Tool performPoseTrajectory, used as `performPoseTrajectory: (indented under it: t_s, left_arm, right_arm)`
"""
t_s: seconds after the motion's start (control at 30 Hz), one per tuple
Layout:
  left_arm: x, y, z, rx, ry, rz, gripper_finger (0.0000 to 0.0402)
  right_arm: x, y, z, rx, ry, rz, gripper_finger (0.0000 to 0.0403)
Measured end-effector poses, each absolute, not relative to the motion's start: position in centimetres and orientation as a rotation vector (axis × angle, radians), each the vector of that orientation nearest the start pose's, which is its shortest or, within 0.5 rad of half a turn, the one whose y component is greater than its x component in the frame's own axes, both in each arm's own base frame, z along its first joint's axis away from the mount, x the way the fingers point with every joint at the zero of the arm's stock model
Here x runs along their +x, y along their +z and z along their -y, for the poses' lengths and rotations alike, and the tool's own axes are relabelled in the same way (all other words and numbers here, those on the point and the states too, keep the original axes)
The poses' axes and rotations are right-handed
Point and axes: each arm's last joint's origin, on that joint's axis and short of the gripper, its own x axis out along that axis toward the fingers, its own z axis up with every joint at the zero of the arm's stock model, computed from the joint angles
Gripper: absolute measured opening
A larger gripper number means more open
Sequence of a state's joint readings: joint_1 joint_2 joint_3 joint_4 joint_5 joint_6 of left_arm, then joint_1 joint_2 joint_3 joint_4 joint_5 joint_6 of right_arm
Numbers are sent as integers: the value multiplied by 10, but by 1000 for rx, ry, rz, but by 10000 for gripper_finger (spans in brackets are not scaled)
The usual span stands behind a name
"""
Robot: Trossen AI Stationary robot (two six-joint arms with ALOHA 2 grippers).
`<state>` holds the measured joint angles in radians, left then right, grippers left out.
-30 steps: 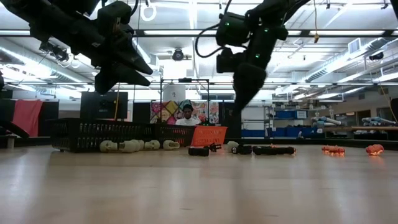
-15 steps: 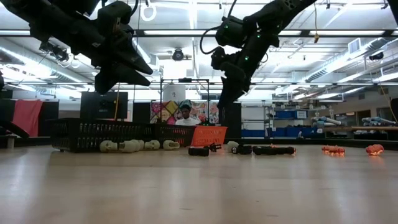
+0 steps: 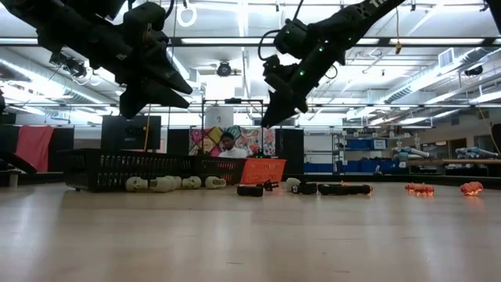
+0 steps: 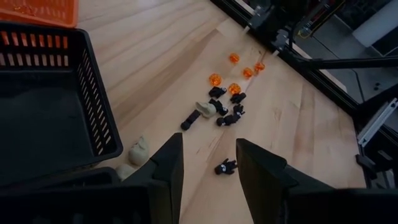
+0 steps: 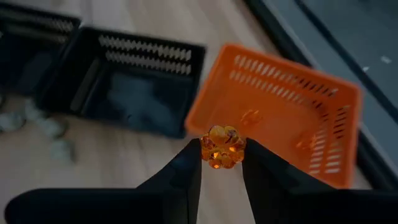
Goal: Sort Halloween decoration
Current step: Put the orange pumpkin toy into the orange bin
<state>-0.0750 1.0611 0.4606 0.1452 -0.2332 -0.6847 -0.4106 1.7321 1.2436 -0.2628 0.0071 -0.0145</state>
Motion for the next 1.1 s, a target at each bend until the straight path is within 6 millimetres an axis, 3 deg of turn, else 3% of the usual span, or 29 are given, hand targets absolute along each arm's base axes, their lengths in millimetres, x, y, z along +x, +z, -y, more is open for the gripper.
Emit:
performPoseTrajectory:
  t_s: [0.5,0.83,1.1]
  left_arm:
    - [213,203,7,-579,385,-345,125]
    - [213,203,5,-528,390,-351,125]
    - [213,204,4,-537,394,-345,125]
  right_arm:
    - [351,239,165,202,-493,-663,107]
    - [405,237,194,254,-551,-674,107]
    - [410,212,209,400,-621,-766,107]
